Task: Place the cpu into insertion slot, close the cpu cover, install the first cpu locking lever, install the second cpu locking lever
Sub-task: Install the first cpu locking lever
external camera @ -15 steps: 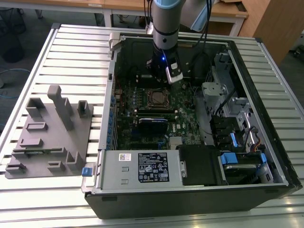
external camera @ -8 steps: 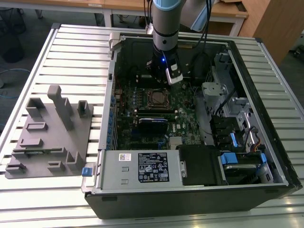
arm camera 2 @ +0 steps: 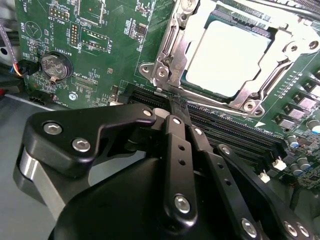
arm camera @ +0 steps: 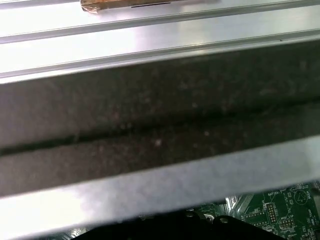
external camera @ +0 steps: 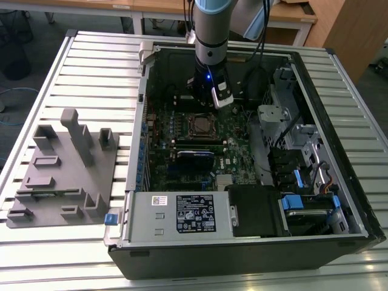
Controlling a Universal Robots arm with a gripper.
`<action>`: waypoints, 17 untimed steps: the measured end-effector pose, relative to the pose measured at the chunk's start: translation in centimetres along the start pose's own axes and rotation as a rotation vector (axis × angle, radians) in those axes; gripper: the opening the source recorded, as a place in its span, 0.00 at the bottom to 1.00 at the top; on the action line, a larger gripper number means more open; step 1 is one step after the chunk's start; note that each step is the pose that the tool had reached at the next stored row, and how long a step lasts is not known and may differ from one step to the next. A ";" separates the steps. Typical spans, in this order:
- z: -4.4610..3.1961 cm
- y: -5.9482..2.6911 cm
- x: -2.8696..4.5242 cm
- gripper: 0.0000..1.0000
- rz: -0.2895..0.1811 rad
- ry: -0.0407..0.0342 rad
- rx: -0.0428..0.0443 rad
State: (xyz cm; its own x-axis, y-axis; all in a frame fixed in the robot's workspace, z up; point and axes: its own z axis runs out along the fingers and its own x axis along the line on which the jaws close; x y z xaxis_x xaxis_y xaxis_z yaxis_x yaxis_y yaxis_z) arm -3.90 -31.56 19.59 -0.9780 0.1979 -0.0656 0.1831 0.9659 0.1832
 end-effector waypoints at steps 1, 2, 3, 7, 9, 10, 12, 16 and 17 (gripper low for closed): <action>-0.02 0.00 0.00 0.10 0.000 0.0001 -0.0005; -0.07 0.00 0.00 0.10 0.000 0.0004 -0.0010; -0.13 0.02 0.00 0.10 0.000 0.0005 -0.0023; -0.44 0.08 -0.03 0.10 0.001 0.0015 -0.0081; -0.48 0.09 -0.03 0.10 0.001 0.0019 -0.0107; -0.48 0.09 -0.03 0.10 0.001 0.0018 -0.0120; -0.48 0.08 -0.01 0.10 0.003 0.0012 -0.0171; -0.48 0.08 0.00 0.10 0.008 0.0011 -0.0242; -0.49 0.07 0.00 0.10 0.008 0.0008 -0.0242</action>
State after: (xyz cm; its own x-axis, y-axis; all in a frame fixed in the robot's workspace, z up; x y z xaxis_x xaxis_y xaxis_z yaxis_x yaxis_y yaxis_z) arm -3.93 -31.58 20.08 -0.9766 0.2055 -0.0632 0.1886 0.9599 0.2074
